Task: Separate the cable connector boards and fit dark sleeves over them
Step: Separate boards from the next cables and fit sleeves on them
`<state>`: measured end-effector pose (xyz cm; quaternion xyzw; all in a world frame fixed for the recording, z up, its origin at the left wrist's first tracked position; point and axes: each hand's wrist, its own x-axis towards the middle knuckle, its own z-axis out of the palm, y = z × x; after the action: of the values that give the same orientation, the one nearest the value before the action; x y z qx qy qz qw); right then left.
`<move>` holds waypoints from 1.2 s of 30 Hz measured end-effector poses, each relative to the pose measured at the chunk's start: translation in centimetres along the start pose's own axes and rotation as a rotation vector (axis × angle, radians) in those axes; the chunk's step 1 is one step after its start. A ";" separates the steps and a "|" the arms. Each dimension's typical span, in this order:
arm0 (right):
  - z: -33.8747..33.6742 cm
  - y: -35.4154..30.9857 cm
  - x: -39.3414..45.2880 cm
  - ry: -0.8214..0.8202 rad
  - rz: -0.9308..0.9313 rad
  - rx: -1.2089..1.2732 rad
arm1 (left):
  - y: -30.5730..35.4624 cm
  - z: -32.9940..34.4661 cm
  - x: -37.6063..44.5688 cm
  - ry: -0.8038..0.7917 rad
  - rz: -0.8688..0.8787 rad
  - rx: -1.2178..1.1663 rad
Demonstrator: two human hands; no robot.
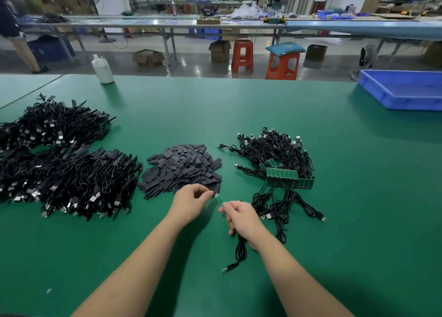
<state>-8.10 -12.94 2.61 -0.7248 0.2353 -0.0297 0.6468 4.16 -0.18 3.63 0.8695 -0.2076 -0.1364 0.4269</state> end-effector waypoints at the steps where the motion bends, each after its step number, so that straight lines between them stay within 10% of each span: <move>1: 0.1 0.3 -0.1 0.013 -0.003 -0.076 | -0.8 -0.3 0.2 0.121 0.040 0.198; 8: 1.3 2.5 -0.7 0.100 -0.093 -0.247 | -6.5 -1.5 0.5 0.249 0.111 0.721; 20: 0.1 2.3 -0.6 -0.031 -0.103 -0.178 | -6.3 -3.3 1.3 0.158 -0.085 0.358; 29: -0.4 1.9 -0.4 -0.071 -0.050 -0.259 | -4.7 -2.6 -0.6 0.237 0.086 0.349; 36: -0.5 2.2 0.1 -0.115 -0.035 -0.255 | -5.1 0.3 -3.2 -0.084 0.277 0.452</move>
<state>-8.85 -13.55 0.61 -0.8055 0.1870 0.0309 0.5614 2.50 4.01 -0.44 0.8998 -0.3671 -0.0627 0.2273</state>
